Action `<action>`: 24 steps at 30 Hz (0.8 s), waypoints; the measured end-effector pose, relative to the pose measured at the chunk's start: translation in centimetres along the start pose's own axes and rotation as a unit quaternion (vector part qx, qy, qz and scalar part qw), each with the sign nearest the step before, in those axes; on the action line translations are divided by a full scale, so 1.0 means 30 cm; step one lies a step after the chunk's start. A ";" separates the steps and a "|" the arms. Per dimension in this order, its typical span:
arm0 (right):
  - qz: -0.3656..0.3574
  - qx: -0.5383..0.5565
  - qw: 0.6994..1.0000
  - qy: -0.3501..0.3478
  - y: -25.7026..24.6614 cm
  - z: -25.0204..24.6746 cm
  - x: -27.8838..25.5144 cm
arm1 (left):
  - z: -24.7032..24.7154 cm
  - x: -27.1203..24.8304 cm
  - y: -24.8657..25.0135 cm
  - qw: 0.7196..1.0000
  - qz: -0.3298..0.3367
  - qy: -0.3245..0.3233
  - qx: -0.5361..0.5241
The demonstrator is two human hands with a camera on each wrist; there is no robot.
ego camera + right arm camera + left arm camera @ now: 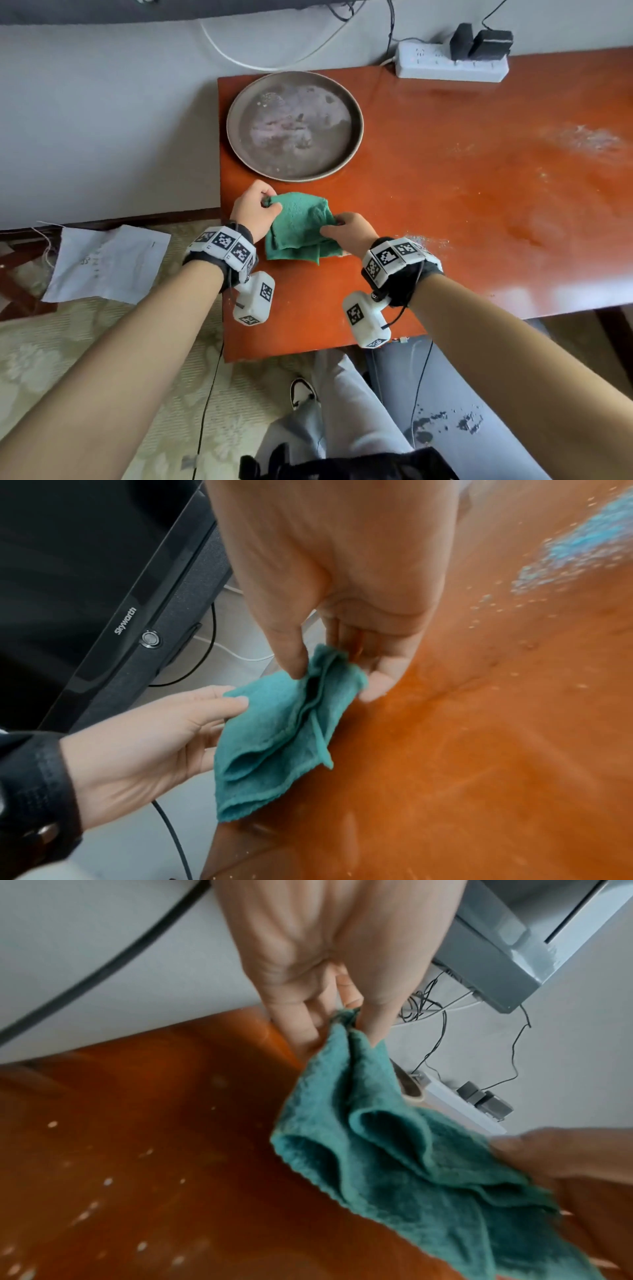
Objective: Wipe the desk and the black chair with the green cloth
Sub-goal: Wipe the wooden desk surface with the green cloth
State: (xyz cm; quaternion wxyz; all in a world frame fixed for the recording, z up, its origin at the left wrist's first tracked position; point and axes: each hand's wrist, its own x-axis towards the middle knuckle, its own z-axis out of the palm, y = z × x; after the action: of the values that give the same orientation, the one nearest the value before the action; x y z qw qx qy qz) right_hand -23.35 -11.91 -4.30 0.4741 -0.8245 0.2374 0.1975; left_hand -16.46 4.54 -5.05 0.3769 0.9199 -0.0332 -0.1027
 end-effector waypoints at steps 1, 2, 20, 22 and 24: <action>0.017 0.012 1.000 -0.008 0.016 -0.001 -0.005 | 0.006 -0.003 -0.009 1.000 -0.006 -0.001 0.014; 0.032 0.024 0.999 -0.006 0.033 -0.002 -0.009 | 0.009 -0.004 -0.017 1.000 -0.012 0.000 0.028; 0.251 -0.004 0.886 0.389 0.473 -0.141 -0.143 | 0.162 -0.118 -0.024 0.929 0.065 -0.174 0.319; 0.258 0.003 0.895 0.363 0.480 -0.133 -0.137 | 0.139 -0.110 -0.040 0.926 0.053 -0.195 0.319; 0.263 0.006 0.902 0.341 0.484 -0.130 -0.136 | 0.106 -0.101 -0.057 0.926 0.035 -0.208 0.312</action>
State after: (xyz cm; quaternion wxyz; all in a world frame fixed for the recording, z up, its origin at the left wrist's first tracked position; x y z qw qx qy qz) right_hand -34.65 -20.85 -10.20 0.3003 -0.7459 0.5942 0.0204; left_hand -20.12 4.00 -7.97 0.0588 0.9474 -0.1730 -0.2628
